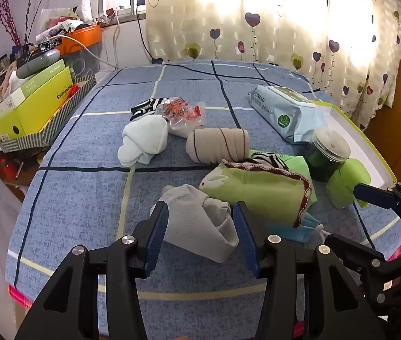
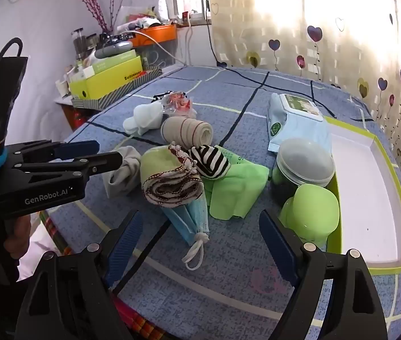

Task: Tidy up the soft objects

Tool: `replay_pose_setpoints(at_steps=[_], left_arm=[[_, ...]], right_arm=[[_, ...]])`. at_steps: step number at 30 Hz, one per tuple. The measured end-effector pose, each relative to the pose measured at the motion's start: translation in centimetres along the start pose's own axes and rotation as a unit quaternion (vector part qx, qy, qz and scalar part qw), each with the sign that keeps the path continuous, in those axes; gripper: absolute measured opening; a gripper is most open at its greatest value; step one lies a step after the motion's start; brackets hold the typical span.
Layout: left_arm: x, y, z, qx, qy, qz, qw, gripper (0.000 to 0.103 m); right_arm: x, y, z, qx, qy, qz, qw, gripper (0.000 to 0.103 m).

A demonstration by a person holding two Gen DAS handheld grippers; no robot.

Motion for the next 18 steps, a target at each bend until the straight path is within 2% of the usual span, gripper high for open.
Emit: replay_pose_setpoints(at_steps=[5,18], left_arm=[[-0.5,0.0,-0.3,0.005,0.009,0.001,1.0000,0.049],[-0.6,-1.2,0.1,0.000,-0.012,-0.017,0.9998,0.049]], right_arm=[[0.2,-0.1,0.1,0.002,0.002,-0.001,1.000,0.085],[0.2,-0.1,0.2,0.001,0.000,0.000,1.000,0.085]])
Point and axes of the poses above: each gripper's, at about its wrist camera, not at the fingertips, and z roughly the way its jaws point, y to its right, x to its top, the point moved 5 cm from there along z, roughly the way its jaws point, and after that the axes turned 10 degrees about z, right-handed, at the moved point
